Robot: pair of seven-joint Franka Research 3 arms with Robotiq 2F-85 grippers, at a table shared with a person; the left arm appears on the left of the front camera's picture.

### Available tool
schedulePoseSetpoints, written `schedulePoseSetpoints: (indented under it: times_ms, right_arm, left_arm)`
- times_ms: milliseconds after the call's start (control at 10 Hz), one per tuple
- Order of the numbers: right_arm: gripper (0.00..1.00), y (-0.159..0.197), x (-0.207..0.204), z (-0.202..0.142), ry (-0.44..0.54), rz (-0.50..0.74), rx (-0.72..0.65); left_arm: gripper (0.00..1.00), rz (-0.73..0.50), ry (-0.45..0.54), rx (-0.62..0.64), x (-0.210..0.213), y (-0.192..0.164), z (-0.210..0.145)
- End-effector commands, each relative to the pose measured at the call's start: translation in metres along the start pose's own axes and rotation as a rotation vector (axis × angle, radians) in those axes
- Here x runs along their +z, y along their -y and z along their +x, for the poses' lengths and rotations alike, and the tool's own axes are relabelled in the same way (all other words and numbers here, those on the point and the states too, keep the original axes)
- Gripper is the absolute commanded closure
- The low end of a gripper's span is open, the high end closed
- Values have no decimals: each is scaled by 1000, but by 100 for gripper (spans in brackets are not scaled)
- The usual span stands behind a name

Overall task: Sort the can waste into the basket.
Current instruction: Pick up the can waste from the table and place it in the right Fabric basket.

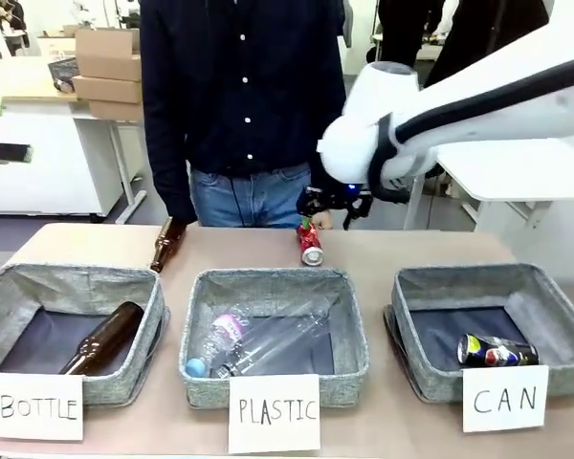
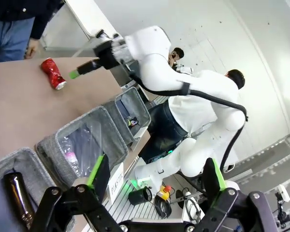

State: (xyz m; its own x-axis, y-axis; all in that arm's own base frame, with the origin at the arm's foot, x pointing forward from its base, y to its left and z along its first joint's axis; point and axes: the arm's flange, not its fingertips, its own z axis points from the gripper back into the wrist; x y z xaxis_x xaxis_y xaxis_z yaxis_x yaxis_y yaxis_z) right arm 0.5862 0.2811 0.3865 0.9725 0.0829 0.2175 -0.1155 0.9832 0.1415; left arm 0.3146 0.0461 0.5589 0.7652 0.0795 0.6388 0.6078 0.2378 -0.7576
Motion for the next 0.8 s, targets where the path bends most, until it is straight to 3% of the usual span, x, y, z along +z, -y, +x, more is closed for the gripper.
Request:
schedulePoseSetpoints:
  times_ms: [0, 300, 700]
  right_arm:
    - [0, -28, -11, 29, -23, -13, 3]
    - [0, -29, -50, 48, 58, -105, -83]
    - [0, -23, -92, 66, 18, -167, -71]
  left_arm:
    - [0, -19, 15, 1, -1, 4, 1]
    - [0, -19, 15, 1, -1, 4, 1]
    - [0, -19, 15, 1, -1, 4, 1]
